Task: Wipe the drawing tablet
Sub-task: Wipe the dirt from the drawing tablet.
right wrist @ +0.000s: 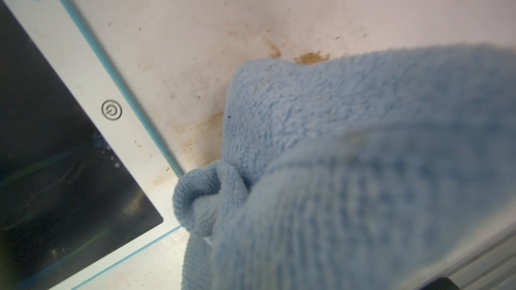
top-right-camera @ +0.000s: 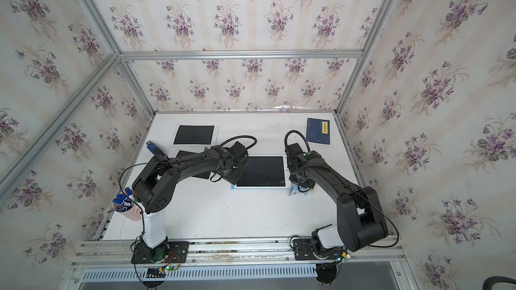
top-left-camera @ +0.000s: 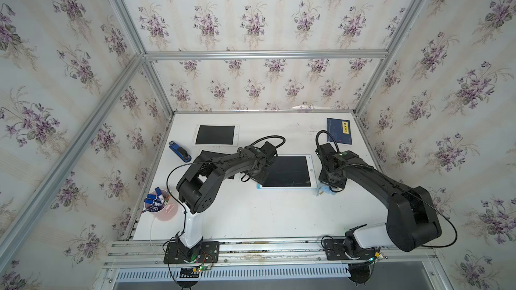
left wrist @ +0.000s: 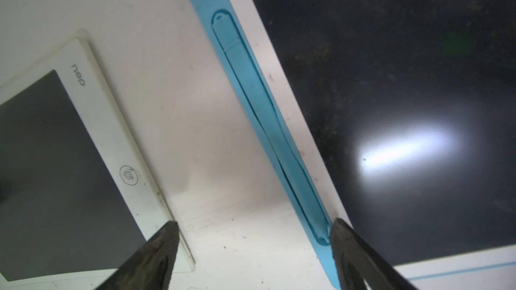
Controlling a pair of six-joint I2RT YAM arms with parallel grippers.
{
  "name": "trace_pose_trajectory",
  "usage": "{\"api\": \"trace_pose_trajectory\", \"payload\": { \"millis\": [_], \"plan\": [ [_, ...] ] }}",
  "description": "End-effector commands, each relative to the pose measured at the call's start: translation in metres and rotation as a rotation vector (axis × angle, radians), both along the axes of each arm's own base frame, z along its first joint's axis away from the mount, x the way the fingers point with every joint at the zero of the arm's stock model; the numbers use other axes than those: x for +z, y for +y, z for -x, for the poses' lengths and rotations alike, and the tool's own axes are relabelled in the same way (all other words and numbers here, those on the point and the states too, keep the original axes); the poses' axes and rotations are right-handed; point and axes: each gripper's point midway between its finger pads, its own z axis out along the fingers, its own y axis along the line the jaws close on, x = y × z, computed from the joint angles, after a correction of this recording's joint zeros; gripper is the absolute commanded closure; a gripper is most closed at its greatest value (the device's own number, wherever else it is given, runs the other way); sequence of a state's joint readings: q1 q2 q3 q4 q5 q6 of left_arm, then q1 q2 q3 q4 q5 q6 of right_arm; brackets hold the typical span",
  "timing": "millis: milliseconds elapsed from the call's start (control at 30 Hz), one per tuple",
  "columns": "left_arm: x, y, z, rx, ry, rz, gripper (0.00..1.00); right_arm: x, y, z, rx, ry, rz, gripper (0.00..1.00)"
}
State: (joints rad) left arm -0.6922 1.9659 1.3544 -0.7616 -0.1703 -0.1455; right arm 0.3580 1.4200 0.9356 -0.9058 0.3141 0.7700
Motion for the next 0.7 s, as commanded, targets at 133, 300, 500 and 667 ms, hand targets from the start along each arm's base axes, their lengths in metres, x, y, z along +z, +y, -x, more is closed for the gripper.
{"api": "trace_pose_trajectory", "payload": {
  "millis": [133,300,500,667],
  "plan": [
    [-0.004,0.020,0.012,0.003,0.036,-0.087,0.14,0.020,0.045,-0.024,0.133,-0.117,-0.206,1.00],
    [-0.004,0.020,0.011,0.004,0.034,-0.088,0.14,0.020,0.105,-0.029,0.288,-0.165,-0.511,1.00],
    [-0.005,0.020,0.011,0.004,0.041,-0.093,0.13,-0.045,0.083,-0.019,0.251,0.014,-0.356,1.00],
    [-0.005,0.021,0.011,0.004,0.040,-0.099,0.14,-0.060,0.018,-0.012,0.133,0.111,0.014,1.00]
  ]
}}
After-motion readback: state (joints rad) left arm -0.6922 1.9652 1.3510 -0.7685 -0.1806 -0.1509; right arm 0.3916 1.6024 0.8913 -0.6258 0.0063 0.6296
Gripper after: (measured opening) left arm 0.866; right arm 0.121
